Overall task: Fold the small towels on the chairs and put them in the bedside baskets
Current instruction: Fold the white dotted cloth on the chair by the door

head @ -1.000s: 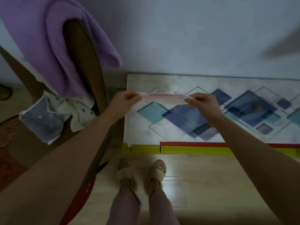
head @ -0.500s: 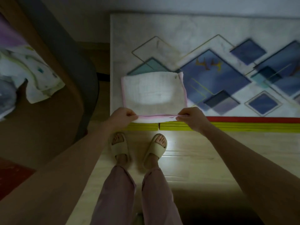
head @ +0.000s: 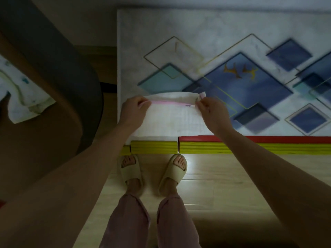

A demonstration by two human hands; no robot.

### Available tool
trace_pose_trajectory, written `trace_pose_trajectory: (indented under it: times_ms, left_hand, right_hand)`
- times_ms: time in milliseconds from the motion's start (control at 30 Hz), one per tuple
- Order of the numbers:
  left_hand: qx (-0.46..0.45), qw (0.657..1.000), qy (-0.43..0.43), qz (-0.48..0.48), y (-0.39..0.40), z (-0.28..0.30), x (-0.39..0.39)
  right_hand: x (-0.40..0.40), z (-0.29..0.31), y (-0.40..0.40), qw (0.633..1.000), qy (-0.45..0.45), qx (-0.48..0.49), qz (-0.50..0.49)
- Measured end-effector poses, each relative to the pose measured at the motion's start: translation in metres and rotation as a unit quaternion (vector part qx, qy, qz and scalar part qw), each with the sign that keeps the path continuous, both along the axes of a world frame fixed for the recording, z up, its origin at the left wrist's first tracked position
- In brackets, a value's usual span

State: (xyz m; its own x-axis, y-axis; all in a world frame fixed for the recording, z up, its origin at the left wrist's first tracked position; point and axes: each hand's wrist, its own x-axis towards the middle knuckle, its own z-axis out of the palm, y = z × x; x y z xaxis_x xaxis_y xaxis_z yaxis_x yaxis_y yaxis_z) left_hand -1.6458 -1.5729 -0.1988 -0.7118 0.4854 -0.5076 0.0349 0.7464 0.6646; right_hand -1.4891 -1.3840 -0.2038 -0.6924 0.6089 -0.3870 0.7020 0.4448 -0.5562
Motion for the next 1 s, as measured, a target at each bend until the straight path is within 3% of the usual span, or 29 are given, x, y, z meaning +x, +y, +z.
trace_pose_trajectory:
  times_ms: [133,300,500,600,700,733,800,900,933,1000]
  left_hand:
    - [-0.008,0.999,0.036,-0.023,0.019,-0.018,0.002]
    - [-0.045,0.998,0.024,-0.041,0.028,-0.034,-0.002]
    - [-0.100,0.993,0.012,-0.069,0.034,-0.042,-0.011]
    - [-0.136,0.987,0.018,-0.088,0.039,-0.041,-0.012]
    - [-0.168,0.979,0.027,-0.109,0.044,-0.039,-0.009]
    - [-0.176,0.977,0.029,-0.113,0.045,-0.039,-0.009]
    - [-0.188,0.975,0.030,-0.116,0.046,-0.040,-0.008]
    - [-0.201,0.971,0.036,-0.126,0.046,-0.042,-0.008]
    - [-0.204,0.970,0.038,-0.127,0.046,-0.043,-0.007]
    - [-0.204,0.971,0.036,-0.123,0.046,-0.043,-0.007]
  right_hand:
    - [-0.014,-0.013,0.017,0.991,0.024,0.133,0.024]
    - [-0.028,-0.021,0.037,0.977,-0.052,0.153,0.137]
    - [-0.036,-0.021,0.045,0.964,-0.142,0.167,0.150]
    - [-0.038,-0.023,0.046,0.967,-0.173,0.158,0.095]
    - [-0.039,-0.028,0.047,0.988,-0.122,0.009,-0.095]
    - [-0.039,-0.029,0.047,0.975,-0.066,-0.079,-0.199]
    - [-0.039,-0.027,0.043,0.876,0.035,-0.250,-0.411]
    - [-0.036,-0.034,0.043,0.737,0.116,-0.379,-0.548]
    - [-0.035,-0.036,0.043,0.719,0.129,-0.394,-0.559]
    - [-0.033,-0.039,0.041,0.744,0.125,-0.343,-0.560]
